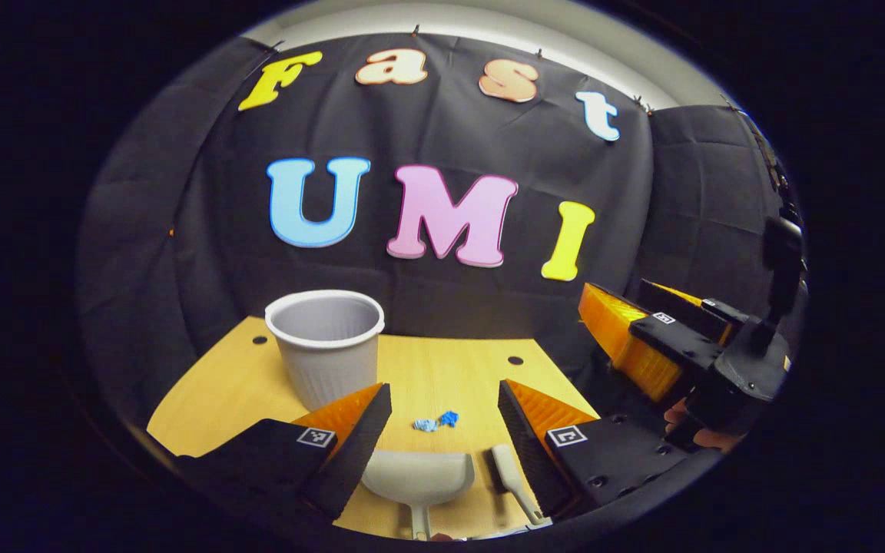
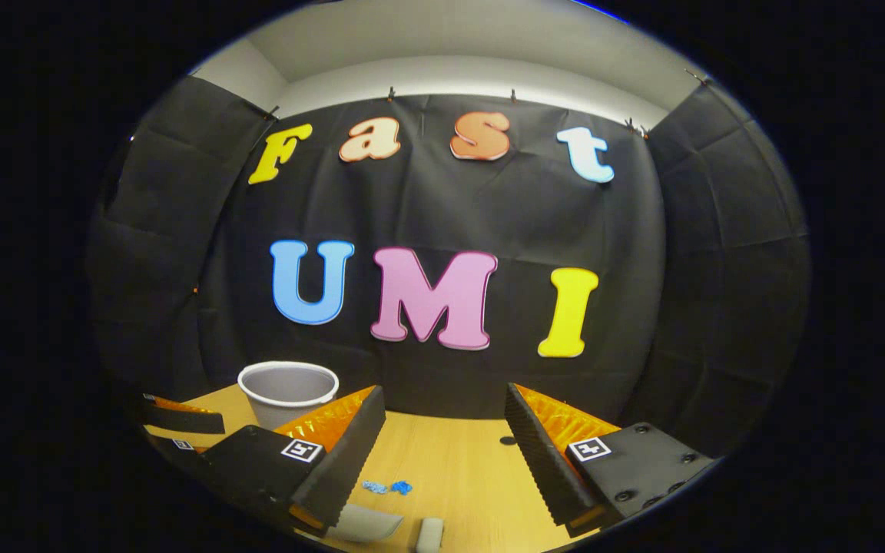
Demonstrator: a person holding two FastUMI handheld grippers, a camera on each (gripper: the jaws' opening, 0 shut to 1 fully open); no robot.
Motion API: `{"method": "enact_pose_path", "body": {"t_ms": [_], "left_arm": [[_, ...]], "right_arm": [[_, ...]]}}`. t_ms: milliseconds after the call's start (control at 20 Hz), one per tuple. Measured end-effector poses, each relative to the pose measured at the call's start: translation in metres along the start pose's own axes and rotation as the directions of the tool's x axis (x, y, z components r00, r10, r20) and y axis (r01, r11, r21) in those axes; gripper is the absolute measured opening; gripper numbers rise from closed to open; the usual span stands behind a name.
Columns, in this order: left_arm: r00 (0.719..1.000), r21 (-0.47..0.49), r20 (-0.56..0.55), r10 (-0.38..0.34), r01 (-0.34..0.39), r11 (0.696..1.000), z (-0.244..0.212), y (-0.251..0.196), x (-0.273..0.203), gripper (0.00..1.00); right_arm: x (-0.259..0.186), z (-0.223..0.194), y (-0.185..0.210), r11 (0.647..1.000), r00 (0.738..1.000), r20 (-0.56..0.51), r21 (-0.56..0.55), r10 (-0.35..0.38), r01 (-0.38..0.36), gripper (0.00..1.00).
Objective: Pick up the small broom and dustpan from the desktop, sweep the trash into the dustpan with the broom, and then empty the trash into the garbage bin.
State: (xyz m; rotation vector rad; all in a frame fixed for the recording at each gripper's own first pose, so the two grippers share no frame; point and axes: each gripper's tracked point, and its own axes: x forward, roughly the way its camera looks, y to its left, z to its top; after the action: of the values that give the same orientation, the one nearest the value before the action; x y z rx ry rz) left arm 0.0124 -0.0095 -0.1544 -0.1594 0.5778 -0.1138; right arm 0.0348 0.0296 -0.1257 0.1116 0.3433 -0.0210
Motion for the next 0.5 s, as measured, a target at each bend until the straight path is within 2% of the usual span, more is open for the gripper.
{"method": "enact_pose_path", "body": {"t_ms": [100, 150, 200, 250, 300, 400, 500], "left_arm": [[0.994, -0.049, -0.109, 0.006, -0.012, 0.999, -0.028, 0.001, 0.013, 0.82], [0.986, -0.053, -0.165, 0.017, -0.026, 0.998, -0.041, 0.004, 0.018, 0.82], [0.974, -0.046, -0.226, 0.027, -0.038, 0.998, -0.052, 0.005, 0.026, 0.83], [0.949, -0.039, -0.312, 0.039, -0.054, 0.998, -0.07, 0.009, 0.028, 0.82], [0.927, -0.043, -0.372, 0.047, -0.068, 0.997, -0.082, 0.013, 0.029, 0.84], [0.879, -0.056, -0.475, 0.046, -0.083, 0.995, -0.103, 0.017, 0.033, 0.85], [0.836, -0.031, -0.543, 0.074, -0.109, 0.994, -0.112, 0.02, 0.034, 0.85]], "right_arm": [[0.01, -0.042, 0.001, 0.998, 0.99, -0.14, 0.06, 0.015, -0.007, 1.0], [0.014, -0.07, 0.0, 0.997, 0.976, -0.219, 0.083, 0.017, 0.001, 0.96], [0.017, -0.09, -0.001, 0.995, 0.96, -0.279, 0.103, 0.022, 0.007, 1.0], [0.019, -0.112, -0.001, 0.994, 0.939, -0.342, 0.112, 0.026, 0.013, 1.0], [0.019, -0.133, 0.001, 0.992, 0.913, -0.407, 0.126, 0.038, 0.015, 1.0], [0.012, -0.175, 0.011, 0.987, 0.841, -0.535, 0.162, 0.08, 0.01, 1.0], [0.008, -0.206, 0.02, 0.984, 0.779, -0.617, 0.18, 0.111, 0.002, 0.99]]}}
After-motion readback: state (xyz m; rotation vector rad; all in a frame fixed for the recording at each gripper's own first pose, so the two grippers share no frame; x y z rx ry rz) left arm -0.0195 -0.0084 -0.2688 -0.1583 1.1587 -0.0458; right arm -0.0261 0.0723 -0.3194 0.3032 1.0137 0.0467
